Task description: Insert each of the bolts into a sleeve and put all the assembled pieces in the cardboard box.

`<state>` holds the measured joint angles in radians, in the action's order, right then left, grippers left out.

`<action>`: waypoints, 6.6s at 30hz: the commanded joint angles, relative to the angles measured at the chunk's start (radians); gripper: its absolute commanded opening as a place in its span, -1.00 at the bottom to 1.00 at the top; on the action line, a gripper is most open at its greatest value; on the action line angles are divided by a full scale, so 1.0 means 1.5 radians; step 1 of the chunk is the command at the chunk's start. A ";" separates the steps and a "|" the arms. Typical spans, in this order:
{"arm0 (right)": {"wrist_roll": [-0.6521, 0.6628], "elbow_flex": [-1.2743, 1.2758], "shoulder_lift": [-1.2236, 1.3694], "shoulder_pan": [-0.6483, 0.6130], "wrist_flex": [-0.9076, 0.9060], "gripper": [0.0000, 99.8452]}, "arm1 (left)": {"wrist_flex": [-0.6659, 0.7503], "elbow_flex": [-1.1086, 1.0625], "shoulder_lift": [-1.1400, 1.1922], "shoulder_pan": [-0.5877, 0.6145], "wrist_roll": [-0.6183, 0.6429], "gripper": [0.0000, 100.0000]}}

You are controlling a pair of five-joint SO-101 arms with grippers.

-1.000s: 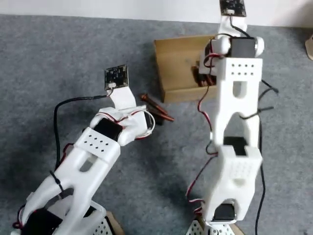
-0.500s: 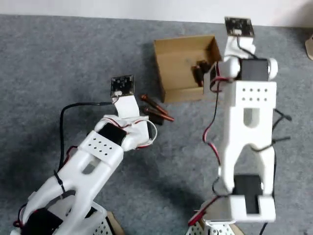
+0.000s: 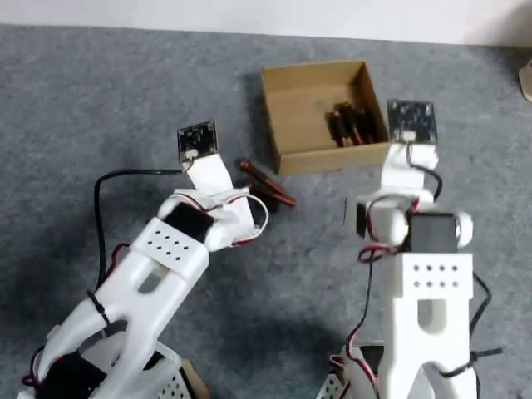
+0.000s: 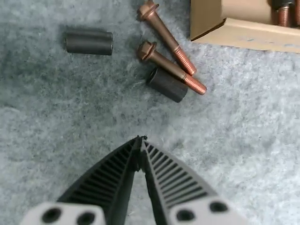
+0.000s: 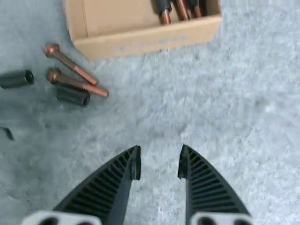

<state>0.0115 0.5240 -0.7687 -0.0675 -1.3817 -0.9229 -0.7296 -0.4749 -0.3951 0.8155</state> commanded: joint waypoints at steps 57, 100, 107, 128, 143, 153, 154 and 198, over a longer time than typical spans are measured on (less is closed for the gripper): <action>0.012 0.414 -0.273 -0.073 0.226 -0.74 | 0.094 0.328 0.467 0.100 0.302 -0.64; 0.012 0.415 -0.273 -0.072 0.225 -0.74 | 0.021 0.384 0.615 0.124 0.277 -0.98; 0.012 0.416 -0.273 -0.072 0.225 -0.74 | -0.057 0.431 0.613 0.103 0.275 -0.98; 0.012 0.438 -0.273 -0.073 0.248 -0.74 | -0.235 0.645 0.620 0.062 0.279 -0.99; 0.012 0.439 -0.273 -0.073 0.248 -0.74 | -0.239 0.641 0.621 0.062 0.392 -0.38; 0.012 0.439 -0.273 -0.073 0.248 -0.74 | -0.196 0.589 0.621 0.075 0.451 -0.23; 0.012 0.439 -0.273 -0.073 0.248 -0.74 | -0.189 0.579 0.621 0.079 0.457 -0.23; 0.012 0.440 -0.273 -0.073 0.249 -0.74 | -0.260 0.557 0.621 0.074 0.686 -0.23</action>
<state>0.0176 1.1899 -1.1646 -0.1703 -1.0273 -1.3111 0.1020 0.4733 -0.2739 1.7683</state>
